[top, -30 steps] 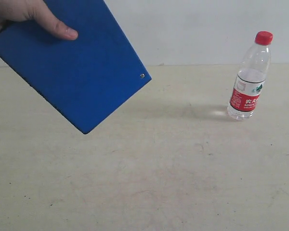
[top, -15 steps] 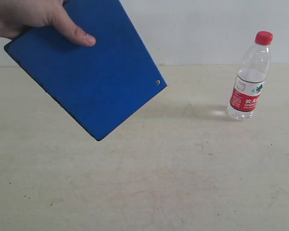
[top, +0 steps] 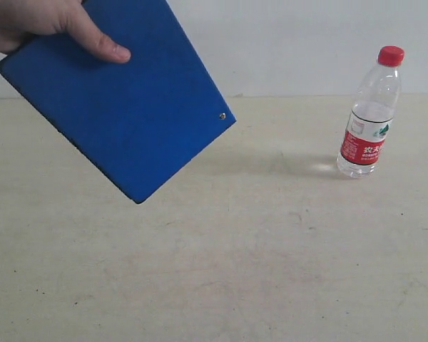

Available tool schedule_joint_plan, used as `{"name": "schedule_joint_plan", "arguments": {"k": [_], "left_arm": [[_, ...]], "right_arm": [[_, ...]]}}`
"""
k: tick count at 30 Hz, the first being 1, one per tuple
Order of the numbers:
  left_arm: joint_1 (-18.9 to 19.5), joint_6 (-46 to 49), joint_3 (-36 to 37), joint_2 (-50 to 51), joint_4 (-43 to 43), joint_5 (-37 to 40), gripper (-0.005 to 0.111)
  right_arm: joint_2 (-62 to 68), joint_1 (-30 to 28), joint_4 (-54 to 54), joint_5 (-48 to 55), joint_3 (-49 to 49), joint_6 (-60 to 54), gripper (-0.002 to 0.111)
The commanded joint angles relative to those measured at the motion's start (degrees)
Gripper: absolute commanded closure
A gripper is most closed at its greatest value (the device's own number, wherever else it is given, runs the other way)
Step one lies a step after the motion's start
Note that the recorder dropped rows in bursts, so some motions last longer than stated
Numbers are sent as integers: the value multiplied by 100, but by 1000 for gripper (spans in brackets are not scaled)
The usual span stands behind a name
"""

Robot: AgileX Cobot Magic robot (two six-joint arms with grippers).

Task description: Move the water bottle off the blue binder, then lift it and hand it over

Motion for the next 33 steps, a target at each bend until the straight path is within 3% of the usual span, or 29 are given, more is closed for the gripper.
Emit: {"name": "schedule_joint_plan", "arguments": {"k": [1,7,10,11,12,13,14,15,17,18,21,33], "left_arm": [[14,-42,-25,-25,7,-18,102],[14,-42,-11,-153,-14,-144,102],[14,-42,-26,-576,-976,-201,102],[14,557,-27,-799,-2517,-367,102],[14,1874,-27,-962,-3971,-586,102],[-208,4117,-36,-962,-5532,-615,102],[-267,4905,-49,-962,-5869,-534,102],[-363,6461,5,-962,-6057,-333,102],[-443,7442,52,-962,-6057,48,102],[-487,7389,52,-962,-6207,835,102],[-494,7374,52,-962,-6842,1665,102],[-844,7504,52,-962,-6827,1649,102]], "right_arm": [[-30,-15,11,-26,-4,-47,108],[-30,-15,11,-26,-4,-47,108],[-30,-15,11,-24,-4,-36,108],[-30,-15,11,-24,-4,-36,108],[-30,-15,11,-24,-4,-36,108],[-30,-15,11,-24,-4,-36,108],[-30,-15,11,-24,-4,-36,108],[-30,-15,11,-24,-4,-36,108],[-30,-15,23,-24,-4,-35,108],[-30,-15,23,-24,-4,-35,108],[-30,-15,23,-24,-4,-35,108],[-30,-15,23,-24,-4,-35,108]]}}
